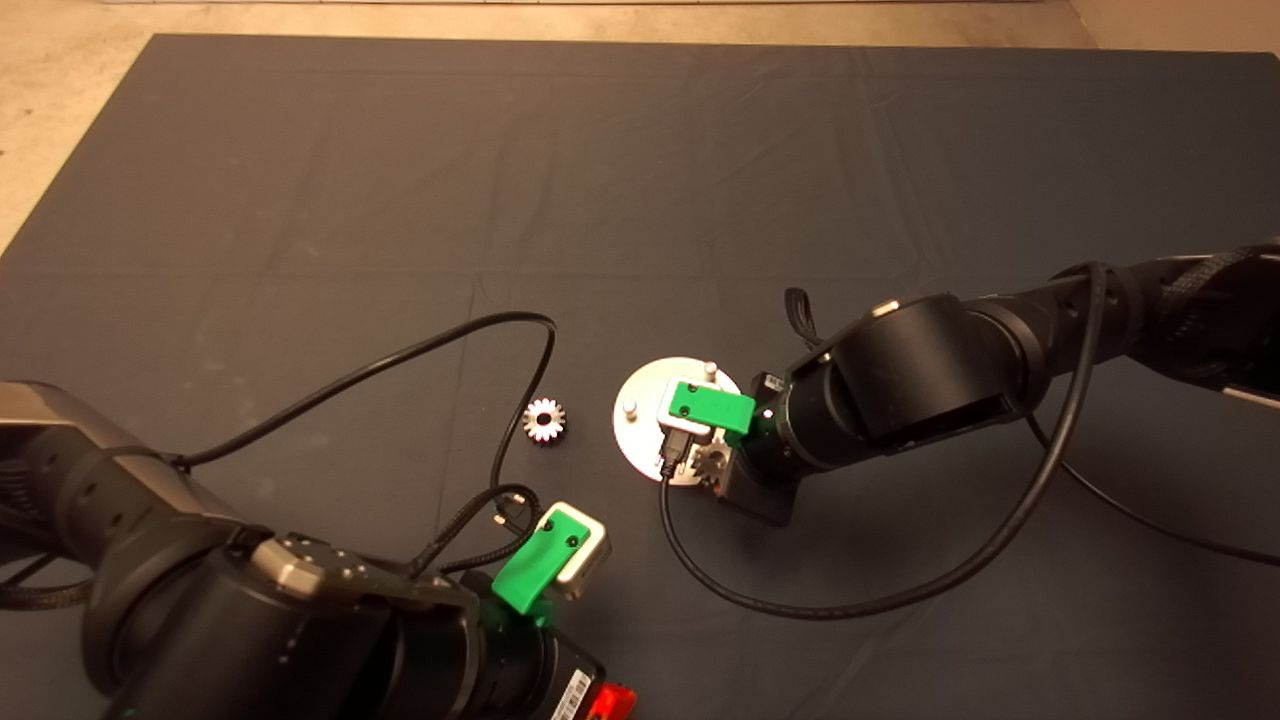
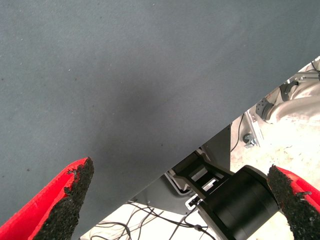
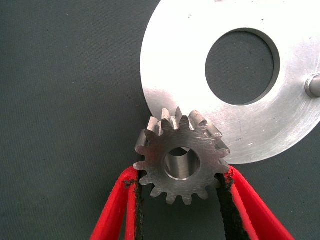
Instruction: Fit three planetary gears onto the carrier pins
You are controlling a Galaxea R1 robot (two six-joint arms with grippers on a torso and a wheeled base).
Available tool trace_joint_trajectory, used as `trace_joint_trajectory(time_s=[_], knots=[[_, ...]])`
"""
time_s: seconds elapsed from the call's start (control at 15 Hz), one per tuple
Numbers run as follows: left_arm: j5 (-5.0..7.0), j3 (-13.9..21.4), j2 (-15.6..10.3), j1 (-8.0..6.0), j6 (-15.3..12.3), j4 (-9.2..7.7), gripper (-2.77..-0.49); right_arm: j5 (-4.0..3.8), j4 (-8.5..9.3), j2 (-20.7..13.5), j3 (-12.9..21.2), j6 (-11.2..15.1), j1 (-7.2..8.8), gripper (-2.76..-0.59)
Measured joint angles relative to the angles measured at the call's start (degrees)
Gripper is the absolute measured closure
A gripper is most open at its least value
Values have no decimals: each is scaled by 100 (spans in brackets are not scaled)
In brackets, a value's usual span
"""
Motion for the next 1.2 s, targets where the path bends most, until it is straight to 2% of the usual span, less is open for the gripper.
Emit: trace_joint_trajectory(time_s=[0.53, 1.2], knots=[[0, 0, -7, 0, 0, 0, -250, 7, 0, 2, -93, -103, 0, -83], [0, 0, -20, 0, 0, 0, -250, 7, 0, -1, -94, -106, -6, -84]])
